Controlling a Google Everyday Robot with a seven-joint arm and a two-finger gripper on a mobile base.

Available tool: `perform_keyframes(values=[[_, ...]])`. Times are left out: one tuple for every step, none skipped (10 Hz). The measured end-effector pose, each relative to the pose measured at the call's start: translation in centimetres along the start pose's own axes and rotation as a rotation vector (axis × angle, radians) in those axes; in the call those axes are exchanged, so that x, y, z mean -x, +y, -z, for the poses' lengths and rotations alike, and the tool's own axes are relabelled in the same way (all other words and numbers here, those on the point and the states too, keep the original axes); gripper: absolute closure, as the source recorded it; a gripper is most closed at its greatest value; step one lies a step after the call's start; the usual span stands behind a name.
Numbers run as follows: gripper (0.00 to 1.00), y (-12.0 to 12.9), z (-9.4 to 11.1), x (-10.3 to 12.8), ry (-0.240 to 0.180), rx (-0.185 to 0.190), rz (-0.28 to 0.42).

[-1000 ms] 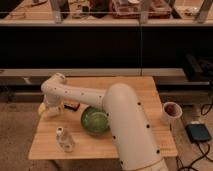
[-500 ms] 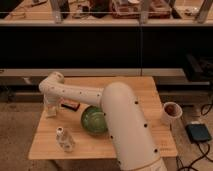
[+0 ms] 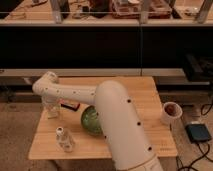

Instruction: Place the white sponge in the ceramic bowl

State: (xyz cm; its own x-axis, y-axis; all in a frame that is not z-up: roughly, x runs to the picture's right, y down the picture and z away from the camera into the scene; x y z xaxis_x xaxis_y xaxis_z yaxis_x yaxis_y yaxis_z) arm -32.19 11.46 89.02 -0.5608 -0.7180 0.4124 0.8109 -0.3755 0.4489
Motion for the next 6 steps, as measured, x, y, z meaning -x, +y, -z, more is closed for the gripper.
perform_keyframes(values=[[0.9, -0.3, 0.3, -0.2, 0.004, -0.015, -0.013], [0.99, -0.6, 1.0, -0.6, 0.031, -0.059, -0.045], [1.0, -0.7, 1.5, -0.8, 0.048, -0.088, -0.063], [1.0, -0.8, 2.0, -0.6, 0.061, -0.112, -0.077], [1.0, 0.1, 2.8, 0.8, 0.072, -0.139, -0.101], [1.0, 0.9, 3.4, 1.7, 0.079, -0.144, -0.112]])
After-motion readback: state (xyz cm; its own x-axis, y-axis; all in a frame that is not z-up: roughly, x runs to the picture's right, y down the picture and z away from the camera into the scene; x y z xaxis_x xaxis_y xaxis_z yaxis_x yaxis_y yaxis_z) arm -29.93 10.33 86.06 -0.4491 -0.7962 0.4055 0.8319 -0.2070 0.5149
